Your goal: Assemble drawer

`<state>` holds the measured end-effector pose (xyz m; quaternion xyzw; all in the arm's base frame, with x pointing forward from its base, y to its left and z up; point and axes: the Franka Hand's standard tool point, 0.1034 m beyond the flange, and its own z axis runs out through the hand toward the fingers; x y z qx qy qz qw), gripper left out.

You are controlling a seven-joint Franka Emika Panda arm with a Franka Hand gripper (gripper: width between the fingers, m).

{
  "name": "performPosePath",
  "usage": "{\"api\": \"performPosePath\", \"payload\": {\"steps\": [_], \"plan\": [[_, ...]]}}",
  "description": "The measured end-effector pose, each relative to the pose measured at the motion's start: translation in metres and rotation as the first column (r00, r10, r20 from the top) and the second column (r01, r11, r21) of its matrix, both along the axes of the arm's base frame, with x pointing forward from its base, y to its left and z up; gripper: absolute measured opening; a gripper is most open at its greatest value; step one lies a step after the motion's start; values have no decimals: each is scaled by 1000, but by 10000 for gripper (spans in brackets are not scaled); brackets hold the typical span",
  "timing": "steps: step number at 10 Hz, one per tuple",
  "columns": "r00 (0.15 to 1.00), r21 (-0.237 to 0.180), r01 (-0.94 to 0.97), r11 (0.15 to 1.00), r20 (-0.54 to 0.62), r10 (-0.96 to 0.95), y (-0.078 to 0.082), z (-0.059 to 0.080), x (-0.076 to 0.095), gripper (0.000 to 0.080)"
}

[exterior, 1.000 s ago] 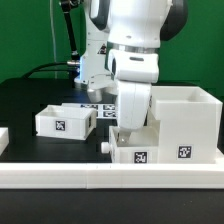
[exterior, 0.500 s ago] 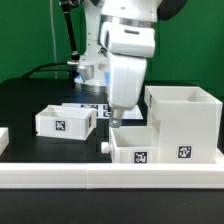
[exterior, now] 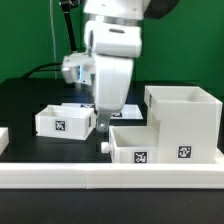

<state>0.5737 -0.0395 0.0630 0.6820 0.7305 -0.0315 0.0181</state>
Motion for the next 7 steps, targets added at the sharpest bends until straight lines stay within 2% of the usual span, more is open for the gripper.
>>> {"api": "performPosePath", "payload": {"steps": [3,4,5,7], "plan": [[1000,112,12,994,-26,-9,-17,-13,14,649],[999,131,19,991,-29,-15,-18,-16,13,649],[999,167,29,986,-44,-22,-19,-20,10,649],[998,187,35,982,-58,-24,-13,-29,6,649]]}}
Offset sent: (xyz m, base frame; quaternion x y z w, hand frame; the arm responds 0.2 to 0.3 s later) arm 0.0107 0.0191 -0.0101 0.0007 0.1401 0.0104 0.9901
